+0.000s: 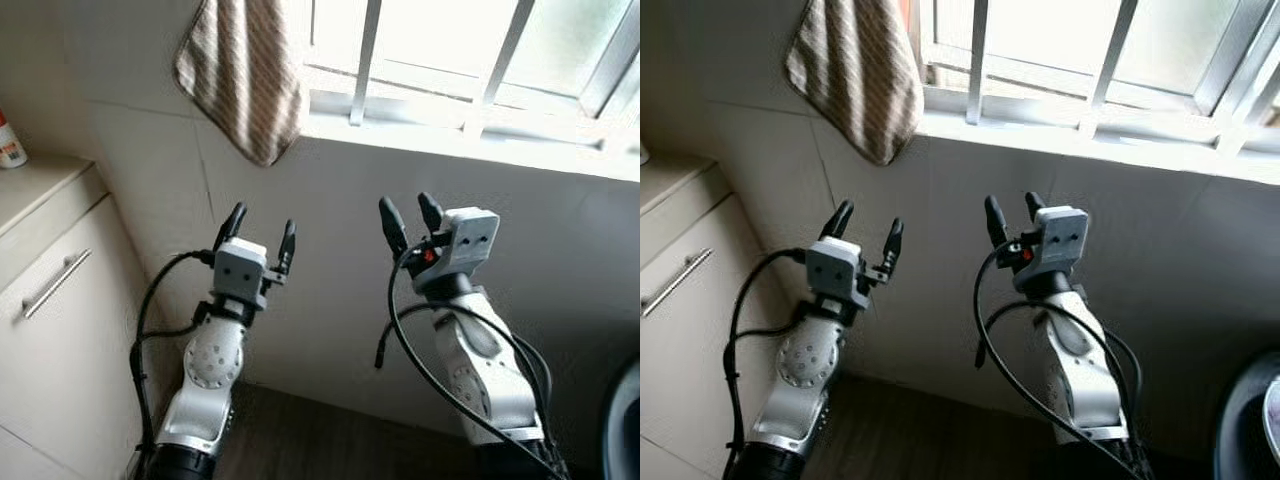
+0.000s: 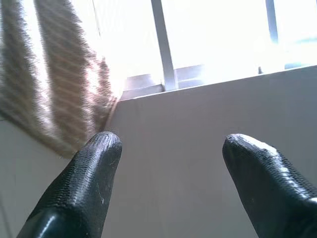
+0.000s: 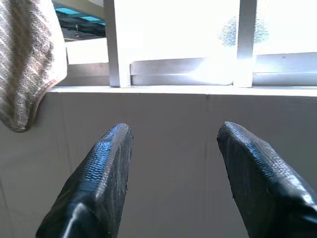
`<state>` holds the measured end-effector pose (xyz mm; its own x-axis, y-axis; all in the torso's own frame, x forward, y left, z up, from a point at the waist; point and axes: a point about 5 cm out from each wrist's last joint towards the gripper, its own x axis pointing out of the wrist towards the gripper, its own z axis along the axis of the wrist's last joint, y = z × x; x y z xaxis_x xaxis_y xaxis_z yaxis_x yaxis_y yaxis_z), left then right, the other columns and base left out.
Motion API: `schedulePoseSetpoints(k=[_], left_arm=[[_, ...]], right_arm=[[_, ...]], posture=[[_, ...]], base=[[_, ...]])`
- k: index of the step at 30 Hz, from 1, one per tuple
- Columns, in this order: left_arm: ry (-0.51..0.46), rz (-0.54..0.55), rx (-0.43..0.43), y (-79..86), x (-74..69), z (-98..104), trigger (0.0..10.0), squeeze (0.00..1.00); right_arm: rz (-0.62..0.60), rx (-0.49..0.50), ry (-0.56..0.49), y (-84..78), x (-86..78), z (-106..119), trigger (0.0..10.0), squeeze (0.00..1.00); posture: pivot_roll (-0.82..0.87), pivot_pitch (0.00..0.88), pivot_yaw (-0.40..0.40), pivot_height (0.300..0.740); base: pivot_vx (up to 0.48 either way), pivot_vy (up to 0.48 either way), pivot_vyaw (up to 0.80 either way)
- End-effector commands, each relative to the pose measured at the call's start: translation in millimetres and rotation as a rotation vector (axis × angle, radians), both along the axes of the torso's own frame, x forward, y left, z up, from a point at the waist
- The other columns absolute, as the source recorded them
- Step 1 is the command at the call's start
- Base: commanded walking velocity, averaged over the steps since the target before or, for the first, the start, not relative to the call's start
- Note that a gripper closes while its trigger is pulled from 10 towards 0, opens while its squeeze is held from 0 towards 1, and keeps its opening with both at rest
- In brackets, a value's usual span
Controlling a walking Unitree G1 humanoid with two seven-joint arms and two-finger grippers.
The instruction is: Kitchen organization
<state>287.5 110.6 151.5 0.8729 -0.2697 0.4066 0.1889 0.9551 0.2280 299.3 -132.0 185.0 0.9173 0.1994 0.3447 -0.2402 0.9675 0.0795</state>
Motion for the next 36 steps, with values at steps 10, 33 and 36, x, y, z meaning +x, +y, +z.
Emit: schedulePoseSetpoints(k=[10,33,36], left_arm=[[0.012,0.006,0.025,2.7,1.5,-1.2,10.0,0.0],[0.029,0.003,0.02,3.4,2.1,-4.1,10.0,0.0],[0.03,-0.002,0.021,2.5,1.7,-4.6,10.0,0.0]], right_arm=[[-0.025,-0.018,0.013,2.4,2.6,-0.3,10.0,0.0],[-0.185,-0.099,0.115,-14.6,11.4,-17.1,10.0,0.0],[-0.209,-0.109,0.127,-17.0,12.4,-18.6,10.0,0.0]], posture=[[0.07,0.0,-0.019,0.74],[0.07,0.0,-0.02,0.74],[0.07,0.0,-0.019,0.74]], base=[[0.0,0.0,-0.8],[0.0,-0.178,-0.8],[0.0,0.0,-0.8]])
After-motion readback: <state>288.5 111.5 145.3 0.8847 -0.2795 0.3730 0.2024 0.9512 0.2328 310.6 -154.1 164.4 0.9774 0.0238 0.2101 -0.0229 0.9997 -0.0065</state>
